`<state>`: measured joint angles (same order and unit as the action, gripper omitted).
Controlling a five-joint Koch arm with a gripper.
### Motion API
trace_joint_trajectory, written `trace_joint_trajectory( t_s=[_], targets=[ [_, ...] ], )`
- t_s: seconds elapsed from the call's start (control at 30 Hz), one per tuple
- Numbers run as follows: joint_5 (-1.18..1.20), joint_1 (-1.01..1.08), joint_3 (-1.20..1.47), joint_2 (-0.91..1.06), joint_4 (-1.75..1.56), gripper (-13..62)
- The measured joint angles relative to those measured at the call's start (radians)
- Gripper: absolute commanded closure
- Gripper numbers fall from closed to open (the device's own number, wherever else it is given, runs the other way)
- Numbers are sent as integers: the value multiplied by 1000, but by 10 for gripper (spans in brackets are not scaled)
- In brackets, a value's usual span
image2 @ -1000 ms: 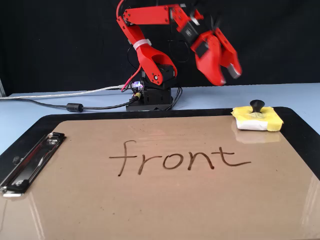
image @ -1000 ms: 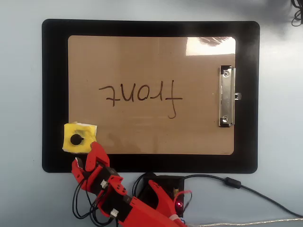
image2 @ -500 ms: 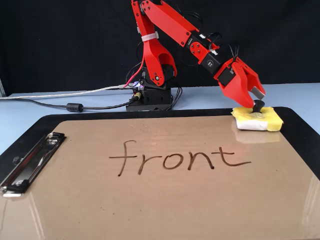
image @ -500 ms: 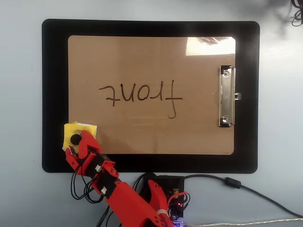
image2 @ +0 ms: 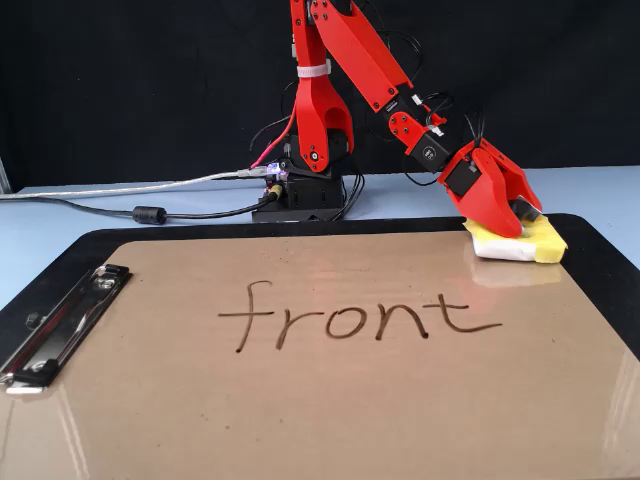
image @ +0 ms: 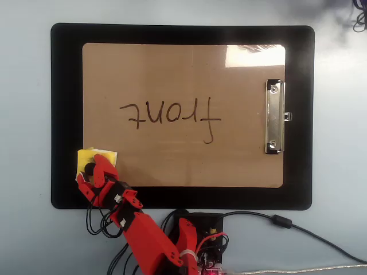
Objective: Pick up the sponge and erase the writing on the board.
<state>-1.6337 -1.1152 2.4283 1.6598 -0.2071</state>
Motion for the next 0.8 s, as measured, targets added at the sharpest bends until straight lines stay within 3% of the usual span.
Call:
trace_joint_trajectory(
  t_s=[0.1, 0.3, 0.6, 0.8],
  targets=[
    [0, 12, 20, 2, -9, 272],
    [18, 71, 21, 2, -32, 564],
    [23, 161, 25, 92, 29, 574],
    [6, 411, -195, 472, 736, 574]
  ],
)
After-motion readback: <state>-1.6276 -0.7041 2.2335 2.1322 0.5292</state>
